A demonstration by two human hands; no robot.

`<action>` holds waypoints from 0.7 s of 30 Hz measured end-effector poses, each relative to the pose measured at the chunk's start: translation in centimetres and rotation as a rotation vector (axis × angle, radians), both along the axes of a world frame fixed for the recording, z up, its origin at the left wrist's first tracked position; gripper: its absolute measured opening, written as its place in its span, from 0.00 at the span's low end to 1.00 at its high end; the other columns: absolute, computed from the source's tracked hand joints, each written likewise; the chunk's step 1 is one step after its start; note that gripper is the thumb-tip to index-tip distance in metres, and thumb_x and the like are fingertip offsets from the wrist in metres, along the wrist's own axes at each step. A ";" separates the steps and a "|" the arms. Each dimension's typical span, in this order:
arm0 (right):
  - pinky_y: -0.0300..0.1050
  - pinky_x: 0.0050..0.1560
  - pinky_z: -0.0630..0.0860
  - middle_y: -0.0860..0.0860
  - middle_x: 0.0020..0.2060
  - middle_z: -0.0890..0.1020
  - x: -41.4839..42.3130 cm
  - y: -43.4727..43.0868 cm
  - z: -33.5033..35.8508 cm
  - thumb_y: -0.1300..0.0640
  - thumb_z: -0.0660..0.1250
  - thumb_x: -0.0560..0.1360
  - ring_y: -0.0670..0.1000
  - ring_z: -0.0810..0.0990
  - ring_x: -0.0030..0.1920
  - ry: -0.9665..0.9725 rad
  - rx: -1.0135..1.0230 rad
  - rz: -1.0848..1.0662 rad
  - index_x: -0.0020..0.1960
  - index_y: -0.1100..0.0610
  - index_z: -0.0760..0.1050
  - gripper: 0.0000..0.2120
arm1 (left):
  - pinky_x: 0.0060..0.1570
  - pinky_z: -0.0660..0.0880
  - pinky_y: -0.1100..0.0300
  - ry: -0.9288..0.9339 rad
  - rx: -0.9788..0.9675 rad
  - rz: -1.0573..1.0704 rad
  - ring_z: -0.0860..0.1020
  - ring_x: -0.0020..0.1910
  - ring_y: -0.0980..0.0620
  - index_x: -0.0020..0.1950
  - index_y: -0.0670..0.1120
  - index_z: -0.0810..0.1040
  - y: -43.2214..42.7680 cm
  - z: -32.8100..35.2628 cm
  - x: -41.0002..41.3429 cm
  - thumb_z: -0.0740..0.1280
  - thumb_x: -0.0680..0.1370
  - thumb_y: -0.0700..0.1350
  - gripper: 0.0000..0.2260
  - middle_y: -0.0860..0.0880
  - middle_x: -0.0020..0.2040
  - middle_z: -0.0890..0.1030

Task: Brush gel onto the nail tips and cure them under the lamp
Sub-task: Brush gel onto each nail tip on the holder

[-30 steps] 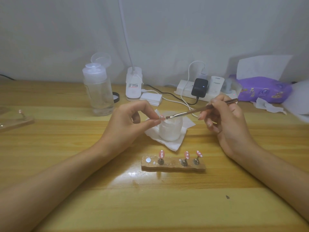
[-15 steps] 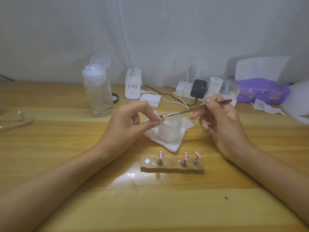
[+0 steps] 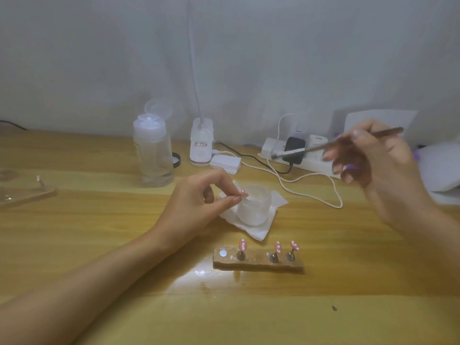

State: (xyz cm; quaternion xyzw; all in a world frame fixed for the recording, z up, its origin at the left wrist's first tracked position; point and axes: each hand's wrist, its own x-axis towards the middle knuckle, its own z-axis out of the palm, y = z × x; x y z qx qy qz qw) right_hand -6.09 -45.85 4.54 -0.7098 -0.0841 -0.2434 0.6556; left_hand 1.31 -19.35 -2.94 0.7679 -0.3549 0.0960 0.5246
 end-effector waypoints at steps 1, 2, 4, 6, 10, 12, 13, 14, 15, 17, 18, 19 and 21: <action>0.36 0.27 0.72 0.54 0.36 0.85 -0.2 0.1 -0.6 0.51 0.63 0.81 0.49 0.79 0.30 0.041 0.003 -0.006 0.41 0.49 0.75 0.11 | 0.36 0.69 0.68 0.001 0.000 -0.001 0.68 0.30 0.54 0.40 0.55 0.80 0.0 0.0 0.0 0.76 0.74 0.46 0.07 0.60 0.42 0.81; 0.36 0.26 0.73 0.55 0.35 0.84 -0.4 0.3 -1.3 0.49 0.64 0.80 0.49 0.80 0.30 0.086 0.021 -0.011 0.40 0.49 0.76 0.11 | 0.36 0.70 0.65 0.001 -0.001 -0.002 0.68 0.30 0.53 0.40 0.54 0.80 -0.1 0.0 0.0 0.76 0.74 0.46 0.06 0.60 0.42 0.81; 0.35 0.26 0.74 0.56 0.34 0.84 -0.7 0.4 -2.6 0.48 0.66 0.75 0.48 0.80 0.29 0.159 0.077 -0.015 0.41 0.52 0.77 0.09 | 0.37 0.71 0.60 -0.007 0.005 0.002 0.68 0.29 0.54 0.40 0.54 0.81 0.0 0.0 0.1 0.76 0.74 0.46 0.06 0.61 0.41 0.81; 0.35 0.25 0.74 0.57 0.33 0.84 -0.7 0.3 -3.4 0.48 0.67 0.73 0.48 0.80 0.29 0.206 0.131 -0.021 0.44 0.58 0.74 0.12 | 0.36 0.71 0.61 -0.022 0.015 0.004 0.67 0.29 0.54 0.41 0.54 0.81 0.0 0.0 0.1 0.75 0.74 0.46 0.05 0.64 0.40 0.80; 0.36 0.26 0.75 0.58 0.32 0.84 -1.1 -0.6 -4.0 0.51 0.67 0.73 0.49 0.81 0.28 0.200 0.087 -0.052 0.42 0.57 0.73 0.09 | 0.34 0.67 0.70 -0.046 0.019 0.012 0.65 0.28 0.56 0.40 0.55 0.81 0.0 0.0 0.1 0.76 0.74 0.47 0.06 0.66 0.37 0.78; 0.37 0.28 0.76 0.58 0.33 0.84 -1.5 -1.0 -4.1 0.51 0.66 0.74 0.50 0.81 0.29 0.165 0.079 -0.040 0.40 0.53 0.76 0.07 | 0.33 0.66 0.70 -0.044 0.019 0.011 0.66 0.28 0.55 0.40 0.56 0.81 0.0 0.0 0.1 0.75 0.73 0.48 0.05 0.66 0.38 0.78; 0.38 0.29 0.77 0.57 0.34 0.84 -1.6 -1.0 -4.0 0.51 0.66 0.75 0.50 0.82 0.31 0.138 0.079 -0.017 0.40 0.51 0.77 0.07 | 0.33 0.66 0.71 -0.043 0.018 0.010 0.66 0.28 0.55 0.40 0.56 0.81 0.0 0.0 0.1 0.75 0.73 0.49 0.05 0.65 0.38 0.79; 0.38 0.31 0.78 0.57 0.35 0.84 -1.7 -0.9 -3.9 0.50 0.66 0.76 0.51 0.82 0.33 0.104 0.064 0.012 0.41 0.51 0.78 0.07 | 0.33 0.67 0.71 -0.039 0.016 0.008 0.66 0.28 0.53 0.40 0.56 0.81 0.0 0.0 0.1 0.75 0.73 0.50 0.05 0.65 0.39 0.79; 0.40 0.32 0.78 0.58 0.37 0.85 -1.8 -0.7 -3.8 0.50 0.67 0.77 0.52 0.83 0.35 0.066 0.025 0.038 0.43 0.51 0.78 0.06 | 0.33 0.67 0.71 -0.033 0.014 0.006 0.67 0.29 0.52 0.40 0.55 0.81 0.0 0.1 0.1 0.75 0.73 0.50 0.04 0.64 0.39 0.80; 0.43 0.34 0.81 0.58 0.41 0.85 -2.2 -0.1 -3.8 0.52 0.66 0.78 0.55 0.85 0.40 -0.006 -0.107 0.071 0.46 0.51 0.78 0.04 | 0.34 0.67 0.71 -0.028 0.013 0.004 0.68 0.29 0.49 0.40 0.55 0.81 0.0 0.1 0.1 0.75 0.73 0.50 0.04 0.64 0.39 0.80; 0.44 0.35 0.81 0.58 0.42 0.85 -2.4 0.1 -3.9 0.53 0.65 0.78 0.56 0.85 0.42 -0.030 -0.171 0.077 0.46 0.50 0.78 0.04 | 0.34 0.67 0.71 -0.023 0.015 0.003 0.67 0.30 0.49 0.40 0.55 0.81 0.1 0.1 0.0 0.75 0.73 0.49 0.05 0.64 0.39 0.79; 0.45 0.36 0.82 0.57 0.42 0.85 -2.7 0.2 -4.0 0.54 0.64 0.78 0.57 0.85 0.42 -0.041 -0.219 0.076 0.47 0.51 0.78 0.04 | 0.34 0.67 0.69 -0.018 0.018 0.002 0.67 0.30 0.48 0.40 0.55 0.81 0.1 0.1 0.0 0.75 0.74 0.49 0.05 0.64 0.39 0.79; 0.46 0.37 0.82 0.56 0.41 0.85 -3.3 -0.2 -4.2 0.59 0.63 0.78 0.57 0.85 0.42 -0.039 -0.255 0.062 0.46 0.53 0.78 0.06 | 0.34 0.68 0.67 -0.012 0.023 -0.005 0.67 0.30 0.49 0.41 0.55 0.81 0.2 0.1 0.0 0.75 0.74 0.47 0.05 0.64 0.40 0.80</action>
